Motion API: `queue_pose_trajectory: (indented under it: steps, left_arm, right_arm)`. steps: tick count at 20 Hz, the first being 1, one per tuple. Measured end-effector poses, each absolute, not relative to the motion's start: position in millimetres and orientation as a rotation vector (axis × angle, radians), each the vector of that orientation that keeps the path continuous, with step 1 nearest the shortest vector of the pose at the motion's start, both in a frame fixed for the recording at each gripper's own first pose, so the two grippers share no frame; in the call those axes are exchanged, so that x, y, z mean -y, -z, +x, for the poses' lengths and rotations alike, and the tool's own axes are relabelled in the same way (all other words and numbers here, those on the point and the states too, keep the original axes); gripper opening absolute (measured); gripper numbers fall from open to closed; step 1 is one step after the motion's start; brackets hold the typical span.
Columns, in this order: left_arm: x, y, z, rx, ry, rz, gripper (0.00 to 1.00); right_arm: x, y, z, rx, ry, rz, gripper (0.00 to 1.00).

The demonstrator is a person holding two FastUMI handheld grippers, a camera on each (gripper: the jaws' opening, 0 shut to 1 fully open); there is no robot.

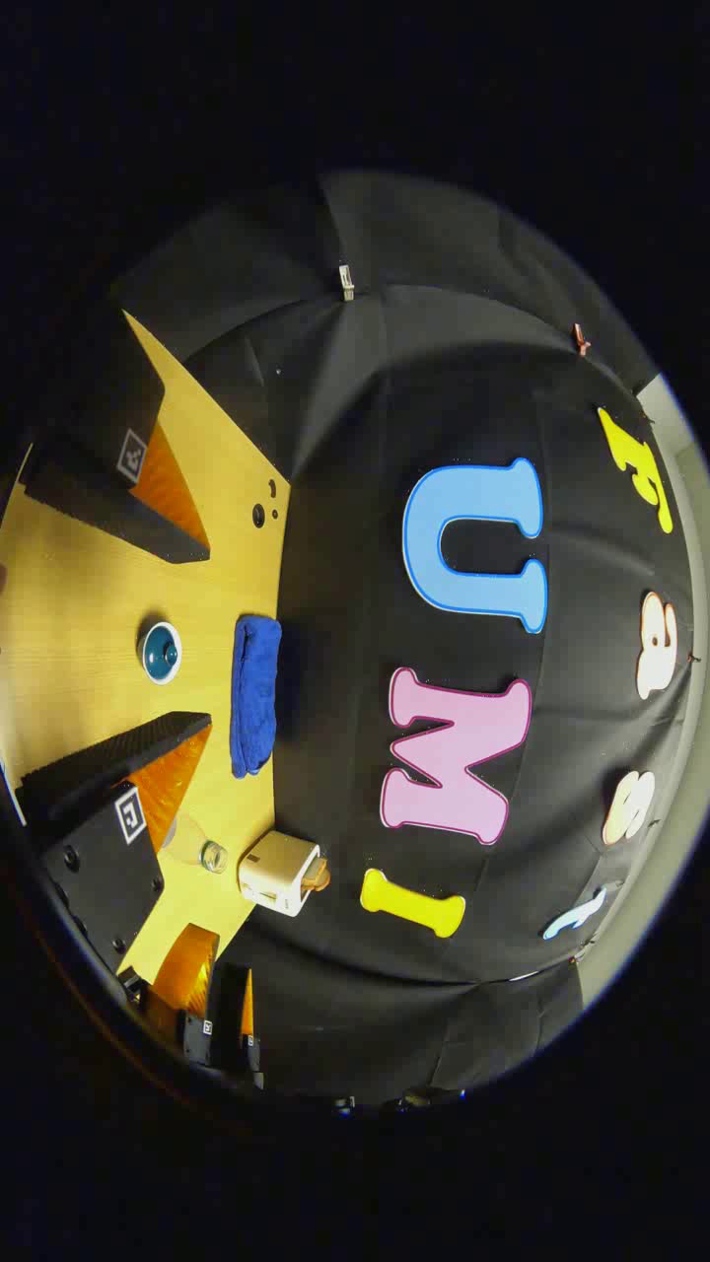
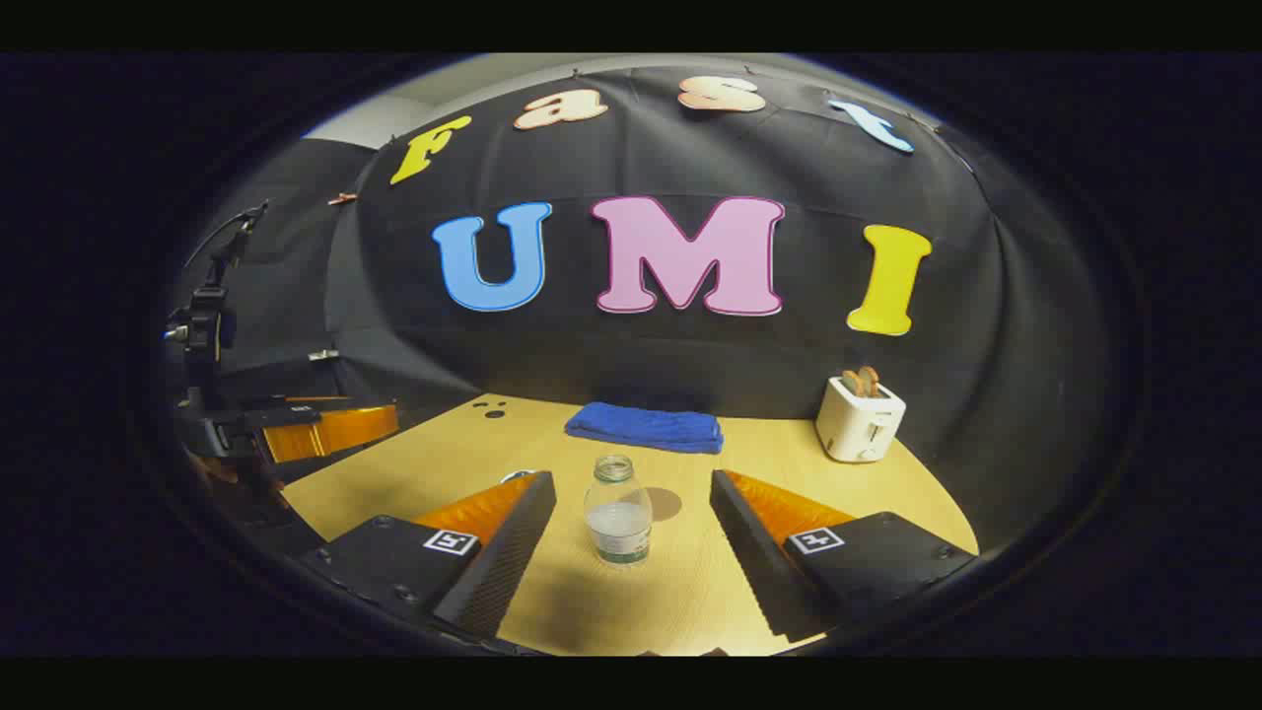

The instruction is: Open the teacup lid with one hand, grasp the water bottle and pour water into the teacup with the other hand; after pouring, place the water bottle on the coaster and then close the teacup lid.

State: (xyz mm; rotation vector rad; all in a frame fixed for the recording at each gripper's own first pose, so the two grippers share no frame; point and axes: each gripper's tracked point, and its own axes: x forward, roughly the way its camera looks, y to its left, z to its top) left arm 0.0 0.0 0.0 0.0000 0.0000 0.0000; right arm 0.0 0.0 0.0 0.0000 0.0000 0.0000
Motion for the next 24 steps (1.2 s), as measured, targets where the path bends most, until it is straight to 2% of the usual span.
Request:
queue_pose_trajectory:
  steps: [10,11,12,13,15,24]
  left_arm:
    - [-5.3,18.3,24.8,-0.033,-0.025,-0.002,0.95]
    - [-4.8,21.1,28.9,-0.037,-0.024,0.006,0.98]
    - [-5.4,23.3,33.1,-0.039,-0.022,0.014,0.95]
    - [-5.0,23.6,37.5,-0.042,-0.019,0.021,0.98]
    - [-2.8,26.7,48.3,-0.045,-0.011,0.030,0.96]
    - [-1.7,70.8,98.3,-0.108,-0.006,0.030,0.96]
  right_arm:
    - [-3.7,14.6,17.4,-0.031,-0.044,0.020,0.98]
    - [-4.0,16.5,19.2,-0.034,-0.049,0.022,0.98]
    - [-3.4,17.7,21.5,-0.038,-0.051,0.024,0.98]
    - [-3.7,20.6,23.8,-0.040,-0.053,0.025,0.98]
    - [-2.9,24.4,29.5,-0.049,-0.051,0.027,0.98]
    - [-5.1,53.4,51.2,-0.095,-0.051,0.029,0.98]
